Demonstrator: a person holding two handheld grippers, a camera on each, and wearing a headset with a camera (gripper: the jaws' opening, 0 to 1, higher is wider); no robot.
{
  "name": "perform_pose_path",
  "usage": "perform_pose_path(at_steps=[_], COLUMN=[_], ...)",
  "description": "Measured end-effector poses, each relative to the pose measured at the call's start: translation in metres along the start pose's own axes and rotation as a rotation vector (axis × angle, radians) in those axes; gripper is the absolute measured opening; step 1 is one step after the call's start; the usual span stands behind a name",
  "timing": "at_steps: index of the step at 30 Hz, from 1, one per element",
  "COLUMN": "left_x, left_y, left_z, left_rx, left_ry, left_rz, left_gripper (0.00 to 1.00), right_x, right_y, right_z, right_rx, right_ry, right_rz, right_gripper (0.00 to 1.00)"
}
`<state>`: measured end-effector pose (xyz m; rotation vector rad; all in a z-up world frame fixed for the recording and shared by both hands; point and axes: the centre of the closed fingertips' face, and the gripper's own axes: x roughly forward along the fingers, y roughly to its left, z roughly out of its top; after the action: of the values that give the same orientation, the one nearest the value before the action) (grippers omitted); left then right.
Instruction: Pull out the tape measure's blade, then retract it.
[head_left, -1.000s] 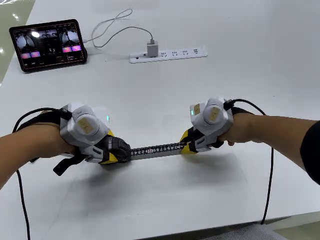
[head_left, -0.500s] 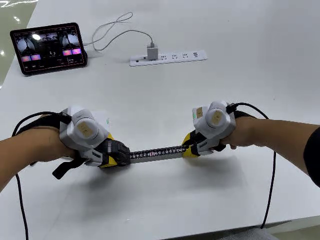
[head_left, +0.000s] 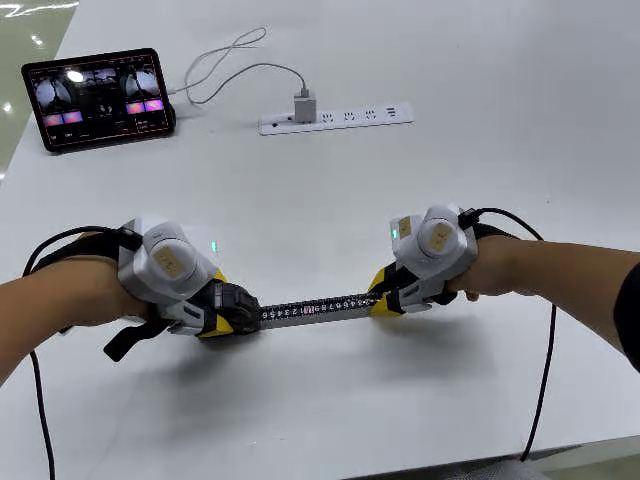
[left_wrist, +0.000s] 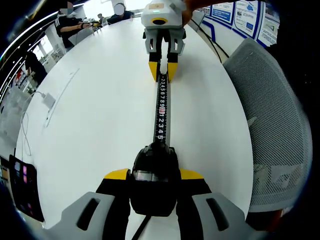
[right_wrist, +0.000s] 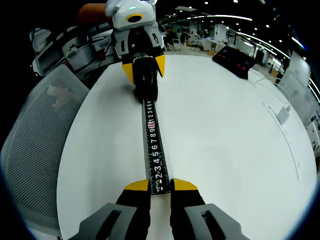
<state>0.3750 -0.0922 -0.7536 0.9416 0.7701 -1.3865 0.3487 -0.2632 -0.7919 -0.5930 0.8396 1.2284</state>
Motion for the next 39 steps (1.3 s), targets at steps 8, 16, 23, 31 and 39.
perform_pose_path(at_steps=[8, 16, 23, 31, 39], left_x=[0.001, 0.001, 0.001, 0.001, 0.000], left_y=[0.001, 0.001, 0.000, -0.001, -0.001], left_z=[-0.001, -0.001, 0.000, 0.000, 0.000], left_rx=[-0.001, -0.002, -0.001, 0.007, 0.005], left_ry=[0.005, 0.007, 0.006, 0.005, 0.006], left_rz=[0.000, 0.001, 0.000, -0.002, -0.001], left_gripper=[0.30, 0.30, 0.30, 0.30, 0.30], right_x=[-0.001, -0.004, -0.006, -0.009, -0.012], right_y=[-0.001, -0.001, -0.001, -0.001, -0.002], right_z=[-0.001, -0.004, -0.007, -0.011, -0.015], right_rx=[-0.001, 0.006, 0.009, 0.008, 0.010], right_ry=[-0.001, -0.002, -0.003, -0.002, 0.001], right_rz=[0.000, 0.000, -0.002, 0.000, -0.003], right_gripper=[0.10, 0.10, 0.10, 0.10, 0.10])
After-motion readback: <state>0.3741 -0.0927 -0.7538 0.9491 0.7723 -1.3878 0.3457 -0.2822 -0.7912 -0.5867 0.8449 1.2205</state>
